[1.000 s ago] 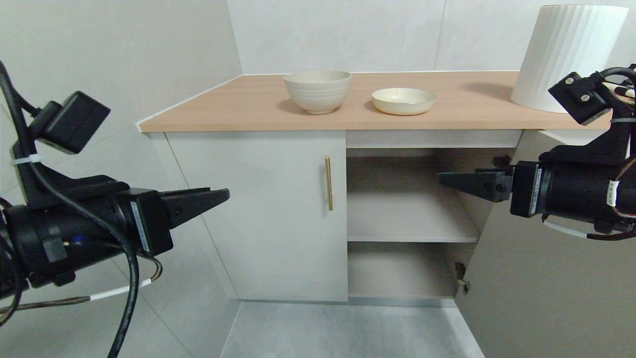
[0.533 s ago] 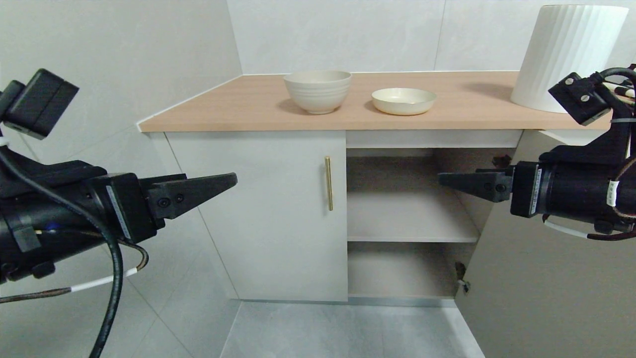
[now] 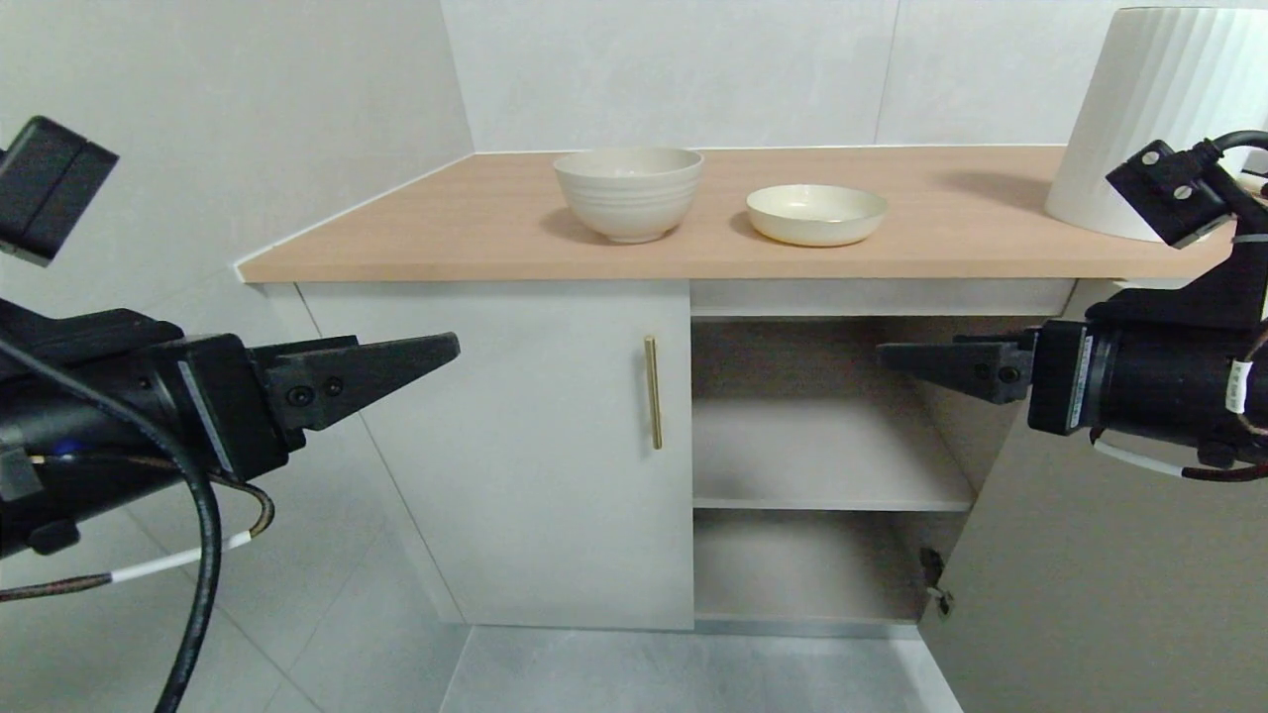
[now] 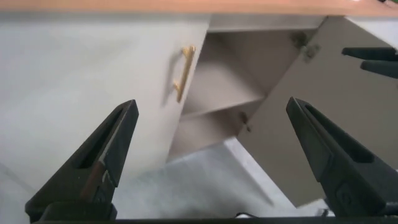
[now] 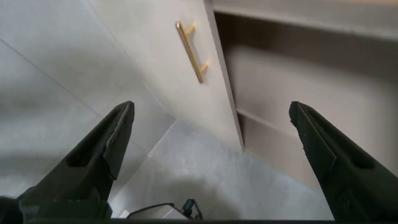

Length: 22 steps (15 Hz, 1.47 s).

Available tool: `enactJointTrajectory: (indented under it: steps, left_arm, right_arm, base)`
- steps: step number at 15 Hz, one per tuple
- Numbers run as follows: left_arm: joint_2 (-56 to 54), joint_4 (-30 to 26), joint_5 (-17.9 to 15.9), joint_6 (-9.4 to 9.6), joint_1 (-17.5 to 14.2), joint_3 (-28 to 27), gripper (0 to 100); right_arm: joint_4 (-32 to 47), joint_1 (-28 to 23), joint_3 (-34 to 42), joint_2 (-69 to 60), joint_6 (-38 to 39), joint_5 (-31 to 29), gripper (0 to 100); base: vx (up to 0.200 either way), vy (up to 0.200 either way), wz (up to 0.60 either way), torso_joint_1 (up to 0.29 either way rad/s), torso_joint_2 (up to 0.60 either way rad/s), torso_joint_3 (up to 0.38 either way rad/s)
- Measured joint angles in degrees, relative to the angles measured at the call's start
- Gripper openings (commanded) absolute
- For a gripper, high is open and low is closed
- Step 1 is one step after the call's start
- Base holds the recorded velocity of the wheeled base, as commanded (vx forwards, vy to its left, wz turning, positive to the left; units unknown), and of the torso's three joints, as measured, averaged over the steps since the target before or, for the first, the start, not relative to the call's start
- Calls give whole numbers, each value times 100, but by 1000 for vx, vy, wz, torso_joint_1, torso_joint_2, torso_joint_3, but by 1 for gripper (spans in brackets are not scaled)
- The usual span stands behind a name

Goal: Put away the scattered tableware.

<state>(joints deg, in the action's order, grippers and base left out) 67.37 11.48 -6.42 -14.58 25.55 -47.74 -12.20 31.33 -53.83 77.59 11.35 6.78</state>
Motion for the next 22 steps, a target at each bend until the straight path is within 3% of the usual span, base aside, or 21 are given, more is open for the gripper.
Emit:
enactJointTrajectory:
  steps: [3, 8, 11, 22]
  left_arm:
    - [7, 6, -6, -2, 2, 2, 100]
    - [-13, 34, -6, -50, 0, 17, 100]
    - [-15, 34, -6, -50, 0, 17, 100]
    - [68, 20, -17, -52, 2, 17, 100]
  right_arm:
    - [-35, 30, 69, -65, 2, 17, 100]
    - [-848, 30, 508, -155, -43, 39, 100]
    - [-877, 28, 588, -168, -172, 39, 100]
    - [-877, 26, 627, -160, -202, 41, 100]
  base:
    - [200, 0, 0, 2, 1, 1]
    - [0, 0, 0, 0, 0, 0]
    - [0, 0, 0, 7, -19, -11]
    - [0, 0, 0, 116, -409, -290]
